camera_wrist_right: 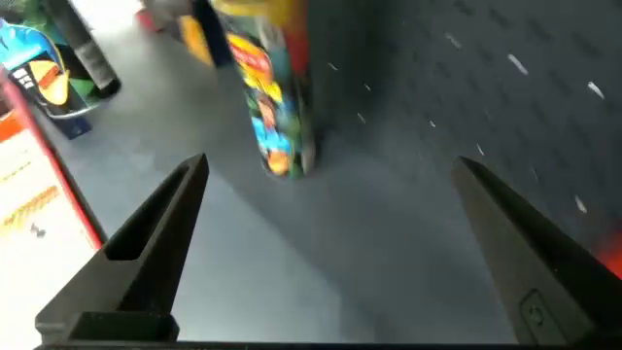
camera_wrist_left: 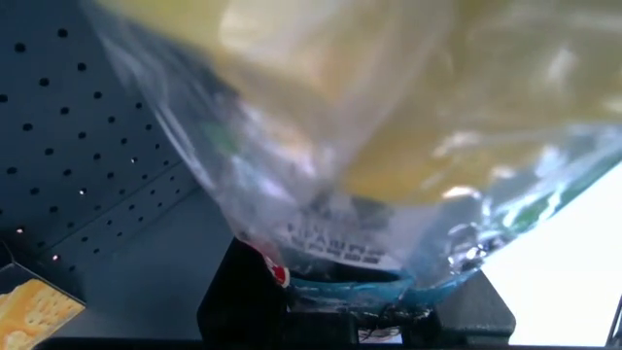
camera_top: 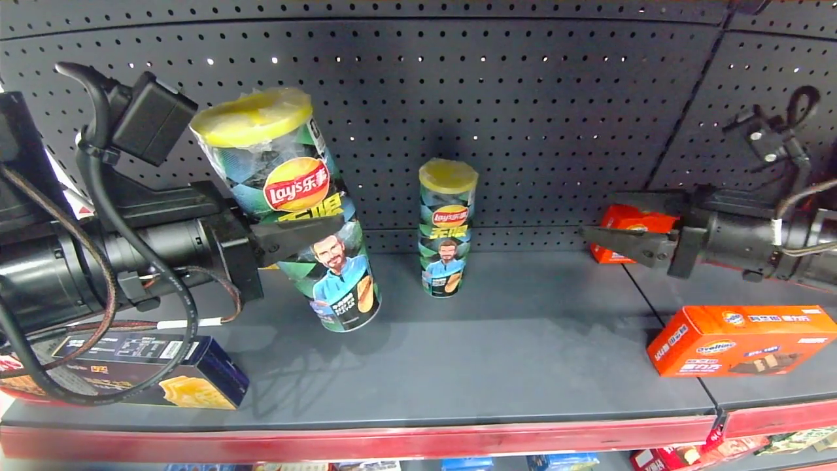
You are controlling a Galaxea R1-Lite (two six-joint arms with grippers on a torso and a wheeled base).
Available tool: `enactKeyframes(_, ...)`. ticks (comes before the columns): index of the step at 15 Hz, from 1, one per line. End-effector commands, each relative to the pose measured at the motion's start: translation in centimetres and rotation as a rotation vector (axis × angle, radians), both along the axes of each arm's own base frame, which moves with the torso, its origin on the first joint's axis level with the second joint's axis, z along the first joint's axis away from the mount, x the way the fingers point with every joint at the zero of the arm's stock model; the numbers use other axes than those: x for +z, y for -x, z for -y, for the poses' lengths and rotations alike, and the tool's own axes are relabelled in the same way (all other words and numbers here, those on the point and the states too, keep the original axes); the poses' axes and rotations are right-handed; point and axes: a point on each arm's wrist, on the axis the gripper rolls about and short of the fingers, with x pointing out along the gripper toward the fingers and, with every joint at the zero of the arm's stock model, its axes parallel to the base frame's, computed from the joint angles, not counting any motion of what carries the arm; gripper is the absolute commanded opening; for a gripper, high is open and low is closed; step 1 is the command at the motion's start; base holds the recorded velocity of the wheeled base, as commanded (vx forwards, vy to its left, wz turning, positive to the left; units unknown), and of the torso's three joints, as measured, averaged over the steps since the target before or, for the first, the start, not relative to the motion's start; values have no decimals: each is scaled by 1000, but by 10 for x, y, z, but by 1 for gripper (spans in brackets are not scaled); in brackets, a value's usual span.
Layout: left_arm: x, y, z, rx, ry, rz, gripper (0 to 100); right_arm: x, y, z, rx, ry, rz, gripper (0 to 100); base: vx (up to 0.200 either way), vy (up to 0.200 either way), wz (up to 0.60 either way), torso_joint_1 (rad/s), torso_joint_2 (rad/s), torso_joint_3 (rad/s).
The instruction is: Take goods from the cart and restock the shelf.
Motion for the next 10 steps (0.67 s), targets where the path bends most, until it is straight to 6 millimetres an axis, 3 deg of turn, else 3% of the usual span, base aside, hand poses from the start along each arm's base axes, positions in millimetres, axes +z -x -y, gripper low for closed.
enactKeyframes(1, -2, -2, 1, -1, -2, -8, 0, -20, -45, -18, 83, 47, -20, 100, 0, 0, 0, 0, 0, 0)
enactKeyframes(4, -2, -1, 0, -46, 11, -21, 0, -26, -68, -31, 283, 31, 29, 100, 0, 0, 0, 0, 0, 0)
enactKeyframes(10, 1, -10, -16, -47, 21, -12, 0, -37, -96, -57, 402, 20, 35, 100, 0, 0, 0, 0, 0, 0)
